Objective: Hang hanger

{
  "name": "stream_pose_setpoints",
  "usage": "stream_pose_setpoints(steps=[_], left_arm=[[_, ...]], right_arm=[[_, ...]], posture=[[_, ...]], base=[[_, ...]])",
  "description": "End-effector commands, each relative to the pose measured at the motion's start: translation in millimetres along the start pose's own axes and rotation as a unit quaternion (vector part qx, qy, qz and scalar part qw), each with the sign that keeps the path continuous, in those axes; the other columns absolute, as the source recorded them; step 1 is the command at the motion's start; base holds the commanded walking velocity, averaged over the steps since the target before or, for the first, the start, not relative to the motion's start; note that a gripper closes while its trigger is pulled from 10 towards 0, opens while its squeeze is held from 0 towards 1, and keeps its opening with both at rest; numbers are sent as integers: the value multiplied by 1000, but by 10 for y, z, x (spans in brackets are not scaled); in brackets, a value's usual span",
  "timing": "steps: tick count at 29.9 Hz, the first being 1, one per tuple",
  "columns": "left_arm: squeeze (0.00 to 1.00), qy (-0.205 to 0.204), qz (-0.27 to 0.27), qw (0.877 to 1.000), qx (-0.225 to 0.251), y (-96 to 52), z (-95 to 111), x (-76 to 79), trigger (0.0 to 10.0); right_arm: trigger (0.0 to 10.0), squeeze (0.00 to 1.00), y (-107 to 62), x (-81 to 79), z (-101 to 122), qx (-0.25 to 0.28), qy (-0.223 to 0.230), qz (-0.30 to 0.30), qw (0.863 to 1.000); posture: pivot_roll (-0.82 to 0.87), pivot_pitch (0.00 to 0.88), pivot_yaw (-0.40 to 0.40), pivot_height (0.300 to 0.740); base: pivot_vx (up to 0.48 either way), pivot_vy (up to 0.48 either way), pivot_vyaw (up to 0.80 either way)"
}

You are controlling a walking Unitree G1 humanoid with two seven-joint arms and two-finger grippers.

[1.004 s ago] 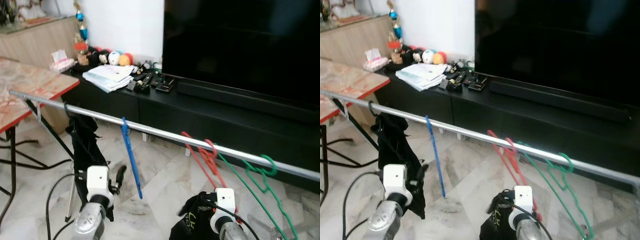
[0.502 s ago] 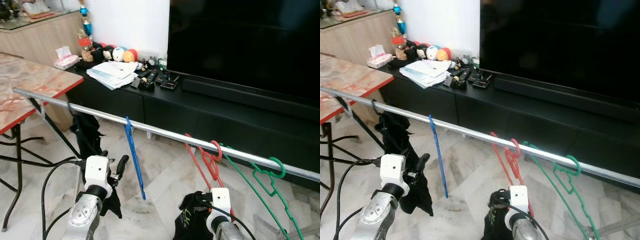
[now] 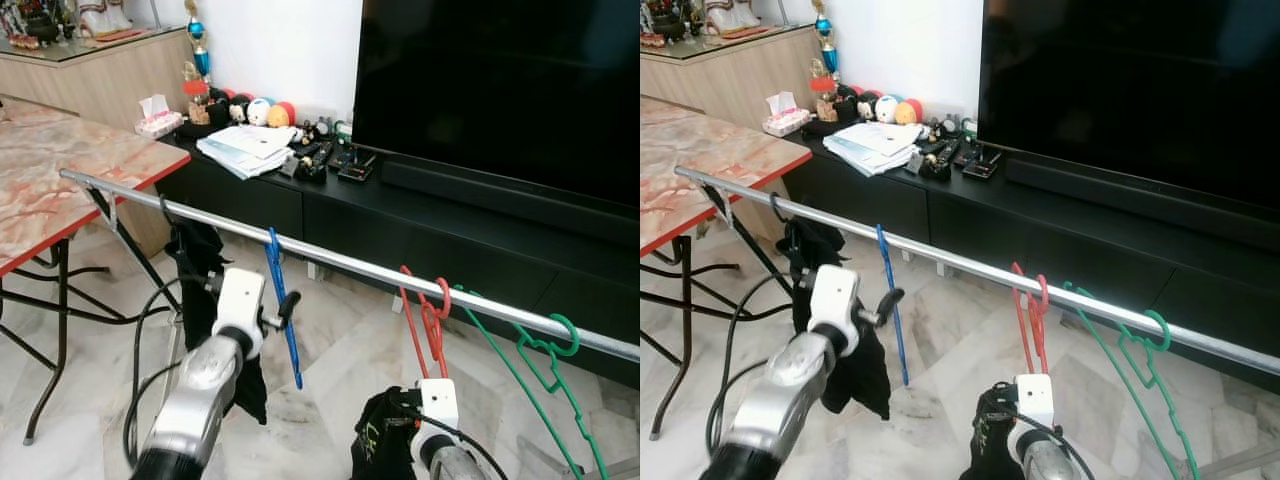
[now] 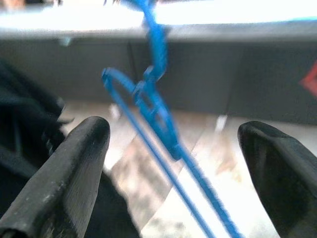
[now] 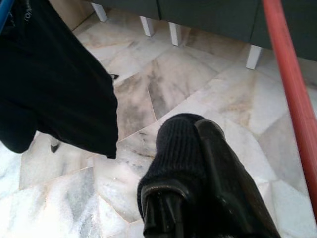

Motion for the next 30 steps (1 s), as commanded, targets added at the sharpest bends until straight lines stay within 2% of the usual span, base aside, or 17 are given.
stream_pose_setpoints(steps=[1, 4, 5, 9, 12, 20, 24, 30], left_arm=[[1000, -10, 17, 999, -41, 33, -114, -53, 10000], [1000, -30, 21, 998, -52, 104, -79, -56, 10000], [0, -35, 22, 998, -50, 136, -44, -52, 10000], [0, -45, 25, 997, -51, 219, 19, -56, 10000], [0, -81, 22, 995, -62, 281, -5, -42, 10000], [0, -67, 23, 995, -76, 321, -64, -45, 10000], [0, -89, 36, 992, -81, 365, -68, -84, 10000], [0, -87, 24, 992, -91, 378, -133, -51, 10000]], right_arm=[[10000, 0, 11, -24, 5, 0, -6, 5, 1000], [10000, 0, 12, -23, 10, 0, -7, 5, 1000], [10000, 0, 12, -23, 12, 1, -7, 5, 1000], [10000, 0, 13, -24, 16, 2, -8, 5, 1000], [10000, 0, 14, -32, 18, 3, -10, 6, 1000], [10000, 0, 5, -33, 21, 9, -11, 5, 1000], [10000, 0, -19, -19, 20, 15, -12, 3, 1000], [10000, 0, -95, 0, 8, 35, -17, -3, 999]], posture=[[-4, 60, 37, 740], [-5, 62, 38, 740], [-4, 66, 38, 740], [-6, 69, 38, 740], [-8, 72, 40, 740], [-22, 85, 51, 740], [-28, 112, 55, 740], [-46, 159, 72, 740]], base=[[0, 0, 0], [0, 0, 0], [0, 0, 0], [0, 0, 0], [0, 0, 0], [0, 0, 0], [0, 0, 0], [0, 0, 0]])
Point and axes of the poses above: a point about 5 cm out from each wrist's last joint towards the gripper, its own y axis pointing out of the wrist towards the gripper, its own z axis along the axis of the wrist's last joint, x = y × z, the point moved 2 cm from there along y, pointing out of the wrist towards the gripper, and after that the axes turned 11 degrees about y, right-handed, at the moved point
